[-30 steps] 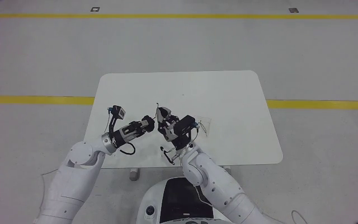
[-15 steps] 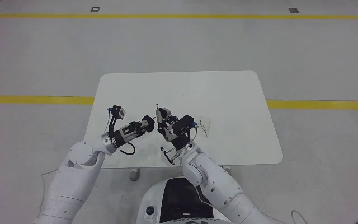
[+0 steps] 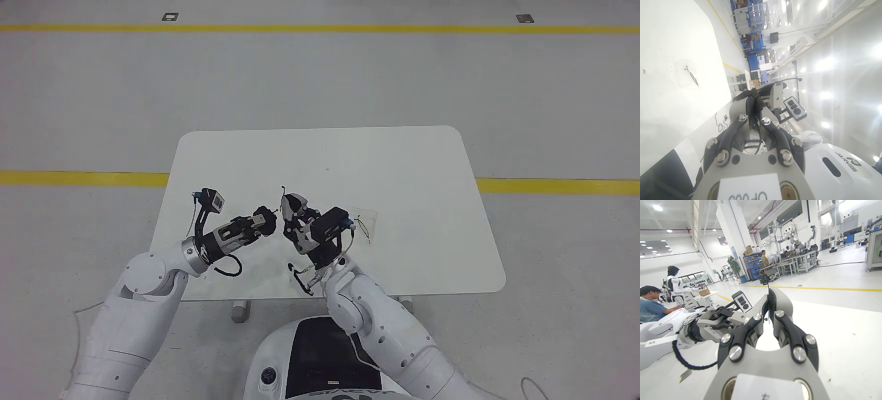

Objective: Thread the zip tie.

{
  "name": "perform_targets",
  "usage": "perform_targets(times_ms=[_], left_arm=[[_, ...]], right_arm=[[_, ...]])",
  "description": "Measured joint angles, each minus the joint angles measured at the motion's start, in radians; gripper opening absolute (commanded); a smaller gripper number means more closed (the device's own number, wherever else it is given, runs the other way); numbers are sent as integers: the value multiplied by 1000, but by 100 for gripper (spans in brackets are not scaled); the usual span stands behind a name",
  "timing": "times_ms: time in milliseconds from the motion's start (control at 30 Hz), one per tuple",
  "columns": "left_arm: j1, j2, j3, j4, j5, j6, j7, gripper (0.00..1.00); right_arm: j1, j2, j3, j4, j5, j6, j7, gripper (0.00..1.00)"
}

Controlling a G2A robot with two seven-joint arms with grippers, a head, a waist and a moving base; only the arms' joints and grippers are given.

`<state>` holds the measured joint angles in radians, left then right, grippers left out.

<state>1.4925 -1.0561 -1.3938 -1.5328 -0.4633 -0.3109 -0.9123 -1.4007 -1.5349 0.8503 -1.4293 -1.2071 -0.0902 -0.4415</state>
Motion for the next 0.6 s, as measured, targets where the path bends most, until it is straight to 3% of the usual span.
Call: perform_targets(times_ms=[600], left_arm=[[0,0,0,0,0,0,0,0]], right_arm=[[4,-5,-8,-6,4,-13,-10,0]])
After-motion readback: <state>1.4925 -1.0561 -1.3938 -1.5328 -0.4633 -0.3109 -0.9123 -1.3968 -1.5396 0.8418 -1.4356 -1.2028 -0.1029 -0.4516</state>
